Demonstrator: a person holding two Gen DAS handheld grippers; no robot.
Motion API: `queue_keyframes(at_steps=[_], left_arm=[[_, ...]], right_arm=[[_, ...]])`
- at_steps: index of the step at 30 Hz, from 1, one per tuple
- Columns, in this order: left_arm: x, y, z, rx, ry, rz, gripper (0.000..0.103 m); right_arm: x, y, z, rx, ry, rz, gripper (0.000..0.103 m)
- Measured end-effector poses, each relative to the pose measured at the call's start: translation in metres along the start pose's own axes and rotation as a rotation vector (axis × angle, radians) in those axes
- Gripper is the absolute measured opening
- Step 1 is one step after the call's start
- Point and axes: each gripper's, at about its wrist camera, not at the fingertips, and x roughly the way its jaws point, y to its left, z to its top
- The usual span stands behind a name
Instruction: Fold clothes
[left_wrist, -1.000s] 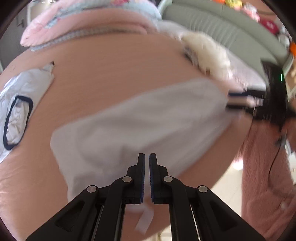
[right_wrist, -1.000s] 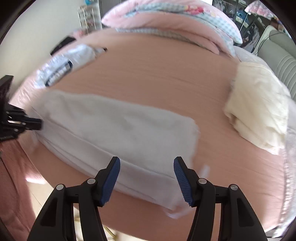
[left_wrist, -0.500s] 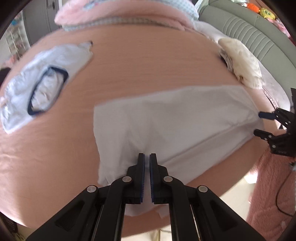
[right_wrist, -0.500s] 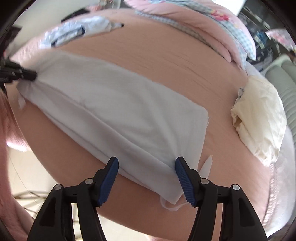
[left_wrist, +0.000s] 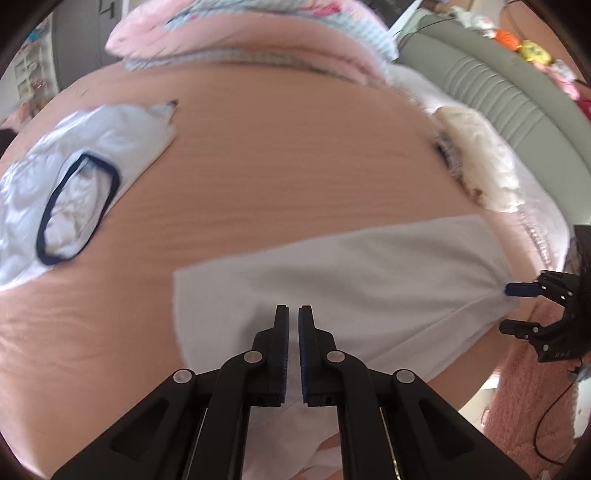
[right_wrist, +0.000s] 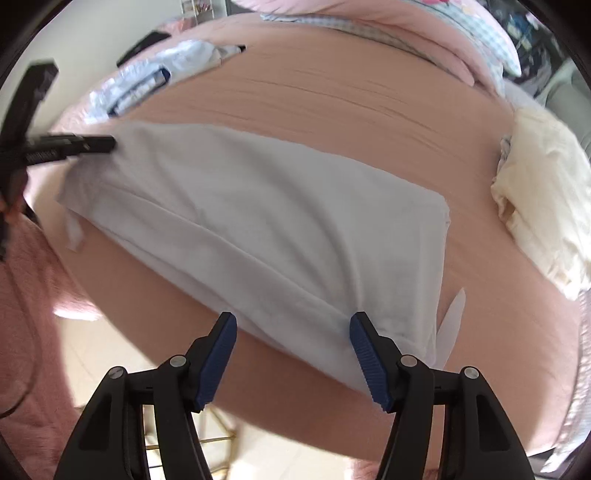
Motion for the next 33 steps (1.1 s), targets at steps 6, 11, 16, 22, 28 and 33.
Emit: queue_keyframes(at_steps=[6, 11, 16, 22, 28, 33], left_arm=[[0.021, 0.007, 0.006, 0.057, 0.016, 0.084, 0.004], [0.013, 0.043, -0.01, -0.031, 0.07, 0.135, 0.009], [-0.015, 0.061, -0.021, -0.099, -0.048, 0.147, 0.019], [-0.002, -0.012, -0.017, 0.074, -0.114, -0.057, 0.042], [0.031, -0.046, -0.039, 0.308, 0.043, 0.111, 0.042], [-0.001, -0.028, -0.052, 0.29, -0.016, 0.172, 0.042]], right_arm=[[-0.007, -0.034, 0.038, 0.212, -0.182, -0.035, 0.064], [0.035, -0.081, 0.05, 0.315, -0.059, -0.134, 0.063], [0.024, -0.106, 0.033, 0.402, -0.036, -0.162, 0.064], [0.012, -0.033, 0.039, 0.293, -0.122, -0.046, 0.064], [0.041, 0.038, 0.026, -0.035, -0.077, -0.198, 0.066], [0.025, 0.009, 0.011, -0.003, -0.04, -0.172, 0.066]])
